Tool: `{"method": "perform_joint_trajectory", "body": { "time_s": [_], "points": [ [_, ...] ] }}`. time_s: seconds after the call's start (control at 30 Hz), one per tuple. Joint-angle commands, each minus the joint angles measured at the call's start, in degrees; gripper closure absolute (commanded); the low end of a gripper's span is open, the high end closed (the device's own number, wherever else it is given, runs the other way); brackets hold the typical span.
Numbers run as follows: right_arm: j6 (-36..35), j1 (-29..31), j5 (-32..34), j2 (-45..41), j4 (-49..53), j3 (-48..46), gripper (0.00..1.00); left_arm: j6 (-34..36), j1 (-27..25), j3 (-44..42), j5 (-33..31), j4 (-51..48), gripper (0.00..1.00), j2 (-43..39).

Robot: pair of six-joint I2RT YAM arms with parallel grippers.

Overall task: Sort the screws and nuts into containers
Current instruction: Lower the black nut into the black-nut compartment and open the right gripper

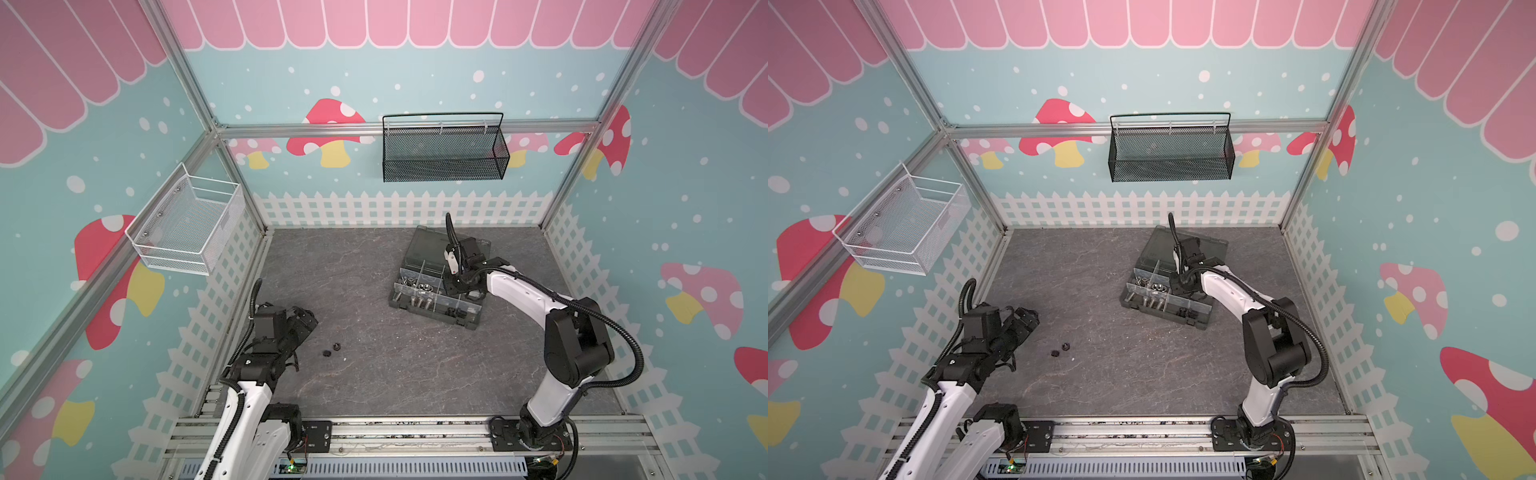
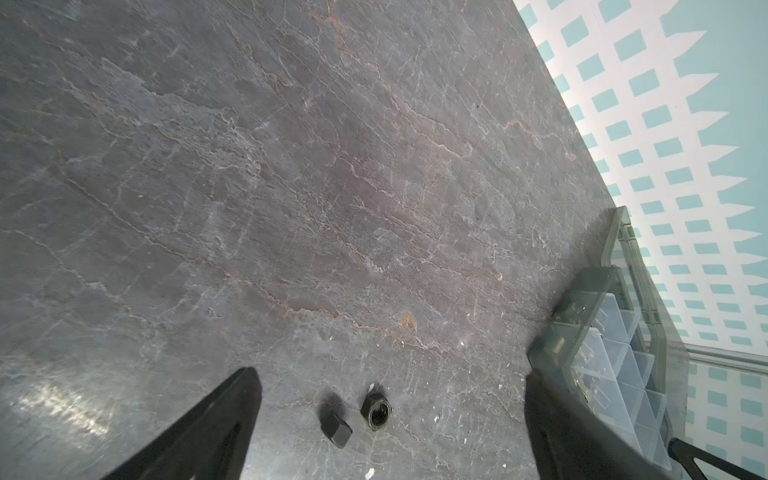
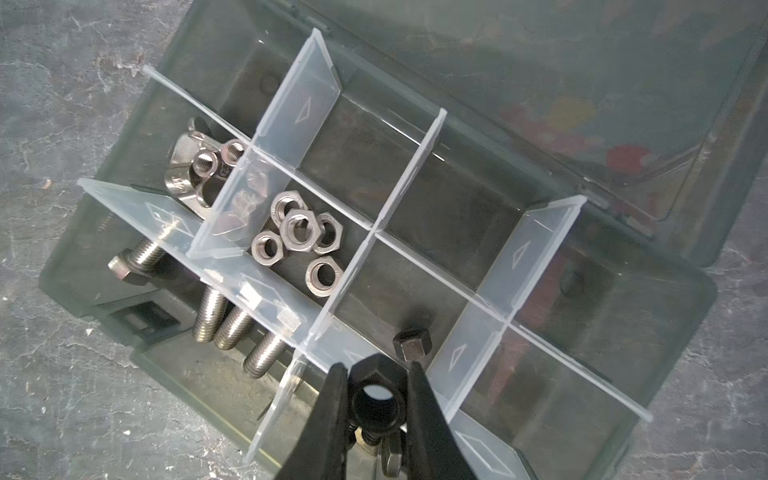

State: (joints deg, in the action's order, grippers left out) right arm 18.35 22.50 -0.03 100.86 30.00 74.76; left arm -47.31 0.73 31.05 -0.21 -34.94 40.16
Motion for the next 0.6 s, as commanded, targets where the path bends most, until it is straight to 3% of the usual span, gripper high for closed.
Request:
{"method": "perform_joint_trajectory", "body": {
  "time_s": [0.0,0.17,0.37,0.57],
  "points": [
    [-1.5,-0.9,-0.1,2.0,0.1,1.8,1.0,0.5,0.5,0.8,-0.4,-0.8,0.0,-0.3],
    [-1.6,-1.4,0.4,4.6,0.1,2.7,0.98,0.5,0.5,0.8,-0.3,-0.8,0.0,-0.5],
    [-1.7,-1.4,0.6,5.5,0.1,2.0,0.7,0.6,0.4,0.9,-0.7,-0.8,0.0,-0.7],
    [-1.7,-1.4,1.2,3.3,0.3,1.2,0.61,0.6,0.5,1.0,-0.6,-0.8,0.0,-0.4]
  ]
}}
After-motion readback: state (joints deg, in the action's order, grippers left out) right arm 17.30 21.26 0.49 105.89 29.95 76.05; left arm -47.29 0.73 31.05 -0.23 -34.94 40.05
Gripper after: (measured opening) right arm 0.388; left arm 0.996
